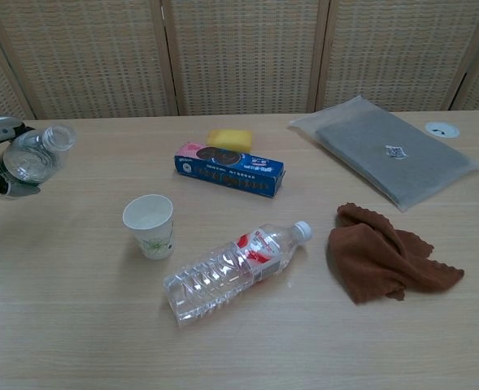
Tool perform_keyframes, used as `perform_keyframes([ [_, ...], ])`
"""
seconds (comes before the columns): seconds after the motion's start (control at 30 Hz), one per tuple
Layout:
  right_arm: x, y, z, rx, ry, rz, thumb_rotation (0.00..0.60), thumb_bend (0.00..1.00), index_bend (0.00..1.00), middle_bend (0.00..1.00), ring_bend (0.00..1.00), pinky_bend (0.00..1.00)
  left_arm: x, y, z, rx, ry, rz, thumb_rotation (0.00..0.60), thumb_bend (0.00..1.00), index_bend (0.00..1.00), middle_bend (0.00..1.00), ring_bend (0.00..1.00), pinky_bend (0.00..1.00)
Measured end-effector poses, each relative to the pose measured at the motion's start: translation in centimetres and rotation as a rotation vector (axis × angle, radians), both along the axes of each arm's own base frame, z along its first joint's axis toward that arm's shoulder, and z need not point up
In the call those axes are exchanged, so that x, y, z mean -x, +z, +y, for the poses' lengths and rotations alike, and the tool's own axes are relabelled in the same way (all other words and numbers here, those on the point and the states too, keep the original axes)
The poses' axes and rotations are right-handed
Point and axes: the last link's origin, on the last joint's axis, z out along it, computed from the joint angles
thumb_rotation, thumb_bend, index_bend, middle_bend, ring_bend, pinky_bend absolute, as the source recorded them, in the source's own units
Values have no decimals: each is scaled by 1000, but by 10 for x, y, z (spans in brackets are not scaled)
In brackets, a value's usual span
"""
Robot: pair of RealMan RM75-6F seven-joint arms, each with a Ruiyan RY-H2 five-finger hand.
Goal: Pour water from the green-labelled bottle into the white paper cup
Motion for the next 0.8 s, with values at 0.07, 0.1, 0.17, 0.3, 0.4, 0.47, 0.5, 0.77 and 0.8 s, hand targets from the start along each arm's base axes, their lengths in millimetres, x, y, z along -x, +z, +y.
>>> perform_keyframes([
  [0.07,0,1,0,2,2,-3,600,0,0,0,0,0,-2,-1,1,-5,-25,43,600,499,571,485,320,351],
  [0.1,0,1,1,3,2,-4,600,0,0,0,0,0,-4,-2,1,-8,-40,70,600,499,571,485,320,350],
  [0.17,0,2,1,4,3,-6,600,0,0,0,0,0,-7,-4,2,-12,-60,107,600,496,571,485,320,350],
  [0.3,0,3,2,4,4,-11,600,0,0,0,0,0,-14,-8,4,-16,-97,188,600,490,572,485,320,351],
  [0.4,0,4,2,7,6,-16,600,0,0,0,0,0,-19,-14,4,-14,-105,222,600,489,573,485,320,351],
  [0.47,0,5,2,8,5,-20,600,0,0,0,0,0,-21,-18,5,-9,-101,232,600,489,573,485,320,351],
  [0.5,1,5,2,9,4,-22,600,0,0,0,0,0,-22,-21,5,-4,-93,234,600,489,573,485,320,351],
  [0.77,2,8,1,12,-2,-32,600,0,0,0,0,0,-29,-36,7,13,-73,257,600,491,575,485,320,351],
  [0.8,3,8,1,12,-3,-33,600,0,0,0,0,0,-30,-37,8,13,-76,268,600,492,575,485,320,351],
])
